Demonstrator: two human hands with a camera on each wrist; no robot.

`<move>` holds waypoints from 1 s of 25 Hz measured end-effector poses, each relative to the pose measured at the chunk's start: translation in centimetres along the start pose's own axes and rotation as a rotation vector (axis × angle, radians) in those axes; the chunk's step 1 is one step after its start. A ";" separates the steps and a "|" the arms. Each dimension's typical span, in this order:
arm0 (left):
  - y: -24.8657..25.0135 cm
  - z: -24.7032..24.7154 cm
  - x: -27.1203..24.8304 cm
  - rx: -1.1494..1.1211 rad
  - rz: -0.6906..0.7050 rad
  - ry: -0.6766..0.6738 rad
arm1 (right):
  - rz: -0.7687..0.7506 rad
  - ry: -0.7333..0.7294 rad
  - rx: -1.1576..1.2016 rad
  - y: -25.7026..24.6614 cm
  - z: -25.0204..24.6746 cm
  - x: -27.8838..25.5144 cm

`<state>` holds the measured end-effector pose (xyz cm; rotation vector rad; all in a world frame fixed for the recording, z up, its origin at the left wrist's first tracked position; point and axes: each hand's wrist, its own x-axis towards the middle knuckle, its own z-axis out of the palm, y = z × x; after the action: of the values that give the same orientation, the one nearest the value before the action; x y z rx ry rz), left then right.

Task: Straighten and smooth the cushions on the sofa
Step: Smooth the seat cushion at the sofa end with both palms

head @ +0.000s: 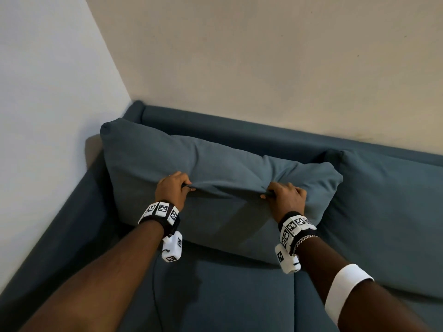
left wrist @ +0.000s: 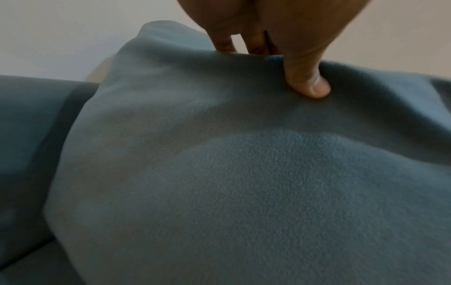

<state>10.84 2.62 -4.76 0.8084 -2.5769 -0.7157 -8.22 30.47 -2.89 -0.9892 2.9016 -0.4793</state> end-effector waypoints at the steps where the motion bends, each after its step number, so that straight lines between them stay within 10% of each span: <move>1: 0.0 -0.5 -1.9 -0.003 0.007 0.007 | -0.022 0.023 0.019 0.1 -0.2 -2.1; 6: 1.0 -3.2 -11.6 -0.058 0.033 0.072 | -0.126 0.146 0.113 0.2 -1.7 -11.5; 13: 5.1 -6.2 -13.9 -0.336 -0.046 0.271 | -0.156 0.415 0.203 0.1 -6.1 -11.4; 22: 1.1 4.2 -17.6 -0.369 -0.367 -0.075 | -0.032 -0.057 0.102 4.8 2.6 -10.6; 25: 1.9 7.0 -17.4 -0.140 -0.238 -0.167 | 0.117 -0.133 0.102 7.0 5.8 -10.6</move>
<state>20.34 17.03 -12.35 1.0612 -2.5632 -1.0629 -3.10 40.50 -11.17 -0.7997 2.7668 -0.5277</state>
